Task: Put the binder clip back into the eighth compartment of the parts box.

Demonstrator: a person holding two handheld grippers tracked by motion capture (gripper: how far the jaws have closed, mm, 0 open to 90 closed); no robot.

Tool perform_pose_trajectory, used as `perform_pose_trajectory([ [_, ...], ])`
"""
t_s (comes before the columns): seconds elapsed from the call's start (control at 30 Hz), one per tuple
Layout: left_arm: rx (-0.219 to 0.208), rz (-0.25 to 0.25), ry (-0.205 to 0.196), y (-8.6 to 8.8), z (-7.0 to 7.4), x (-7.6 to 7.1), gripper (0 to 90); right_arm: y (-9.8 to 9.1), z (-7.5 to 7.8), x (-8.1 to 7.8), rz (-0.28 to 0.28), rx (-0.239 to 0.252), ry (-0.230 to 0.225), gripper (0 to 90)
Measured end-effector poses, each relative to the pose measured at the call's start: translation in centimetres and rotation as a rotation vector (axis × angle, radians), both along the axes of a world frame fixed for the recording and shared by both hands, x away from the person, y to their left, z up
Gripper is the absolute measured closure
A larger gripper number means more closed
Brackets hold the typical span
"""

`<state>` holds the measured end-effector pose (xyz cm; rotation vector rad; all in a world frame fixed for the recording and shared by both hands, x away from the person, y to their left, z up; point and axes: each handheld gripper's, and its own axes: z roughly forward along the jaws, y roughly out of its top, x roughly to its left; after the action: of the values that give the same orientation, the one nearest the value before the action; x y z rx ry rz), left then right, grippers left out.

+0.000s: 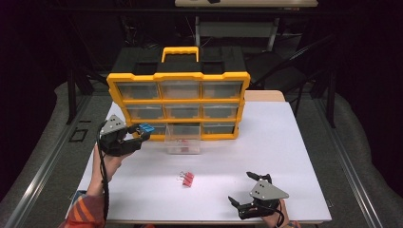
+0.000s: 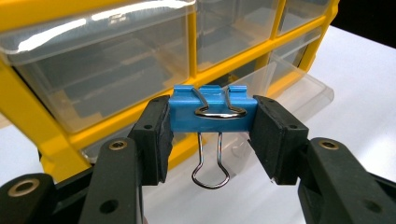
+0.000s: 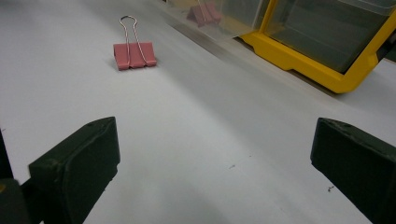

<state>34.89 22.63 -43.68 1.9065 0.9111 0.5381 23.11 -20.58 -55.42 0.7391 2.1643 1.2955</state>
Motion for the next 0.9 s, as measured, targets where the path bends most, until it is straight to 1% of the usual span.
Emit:
perform_pose_trajectory([
  [0.2,0.006,-0.022,-0.009,-1.3,0.0,0.2,49.8,0.0,0.1,-0.2,0.001,0.000,-0.009,0.7],
  [0.37,0.007,-0.037,-0.007,-2.0,0.1,0.8,49.7,-0.1,0.0,-0.1,0.001,0.001,0.000,0.7],
  [0.5,-0.009,-0.051,-0.006,-2.7,0.2,1.2,49.7,-0.1,0.1,-0.2,0.002,0.006,-0.006,0.7],
  [0.67,-0.013,-0.066,-0.007,-3.6,0.4,1.7,49.7,0.0,0.0,0.0,0.003,0.002,0.003,0.6],
  [0.83,-0.027,-0.084,-0.001,-4.4,0.3,2.2,49.7,-0.1,0.1,-0.2,0.003,0.006,-0.004,0.7],
  [0.9,-0.017,-0.094,0.001,-4.8,0.2,2.3,49.7,-0.1,0.1,-0.1,0.004,0.007,-0.005,0.7],
])
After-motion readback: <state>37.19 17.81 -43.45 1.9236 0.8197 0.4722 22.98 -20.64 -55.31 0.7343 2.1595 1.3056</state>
